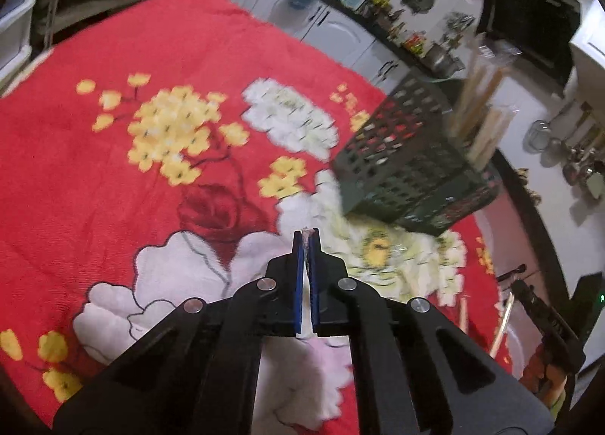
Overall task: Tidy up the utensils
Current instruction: 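Lift both held chopsticks and carry them above the green caddy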
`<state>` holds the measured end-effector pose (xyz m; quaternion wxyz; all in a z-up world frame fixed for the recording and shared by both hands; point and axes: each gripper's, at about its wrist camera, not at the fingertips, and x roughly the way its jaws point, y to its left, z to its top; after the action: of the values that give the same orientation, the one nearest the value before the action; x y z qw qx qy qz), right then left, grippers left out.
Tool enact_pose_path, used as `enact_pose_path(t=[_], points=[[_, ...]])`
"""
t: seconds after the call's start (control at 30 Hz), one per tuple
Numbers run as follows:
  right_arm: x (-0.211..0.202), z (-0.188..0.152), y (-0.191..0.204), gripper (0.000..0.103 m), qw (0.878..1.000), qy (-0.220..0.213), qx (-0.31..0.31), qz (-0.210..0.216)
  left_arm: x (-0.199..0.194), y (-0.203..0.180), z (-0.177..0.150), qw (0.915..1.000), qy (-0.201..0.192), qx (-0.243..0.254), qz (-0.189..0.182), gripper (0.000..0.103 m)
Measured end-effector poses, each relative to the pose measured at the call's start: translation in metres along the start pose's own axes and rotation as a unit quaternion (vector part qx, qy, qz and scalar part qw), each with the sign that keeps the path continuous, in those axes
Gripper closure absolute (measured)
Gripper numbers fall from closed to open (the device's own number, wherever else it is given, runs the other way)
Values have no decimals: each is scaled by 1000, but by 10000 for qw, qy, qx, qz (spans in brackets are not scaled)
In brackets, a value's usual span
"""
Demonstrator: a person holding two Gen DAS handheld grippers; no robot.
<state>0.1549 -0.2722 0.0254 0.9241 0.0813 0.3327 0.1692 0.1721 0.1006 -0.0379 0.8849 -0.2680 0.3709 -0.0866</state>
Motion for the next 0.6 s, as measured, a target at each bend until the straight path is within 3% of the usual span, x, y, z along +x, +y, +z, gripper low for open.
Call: enact_pose_path(t=[0.3, 0.6], points=[[-27, 28, 32, 98, 9971, -542, -487, 210, -46, -59, 15, 9951, -509, 654, -541, 102], [-51, 50, 55, 99, 9908, -1045, -815, 289, -72, -130, 26, 9798, -812, 1457, -1102, 102]])
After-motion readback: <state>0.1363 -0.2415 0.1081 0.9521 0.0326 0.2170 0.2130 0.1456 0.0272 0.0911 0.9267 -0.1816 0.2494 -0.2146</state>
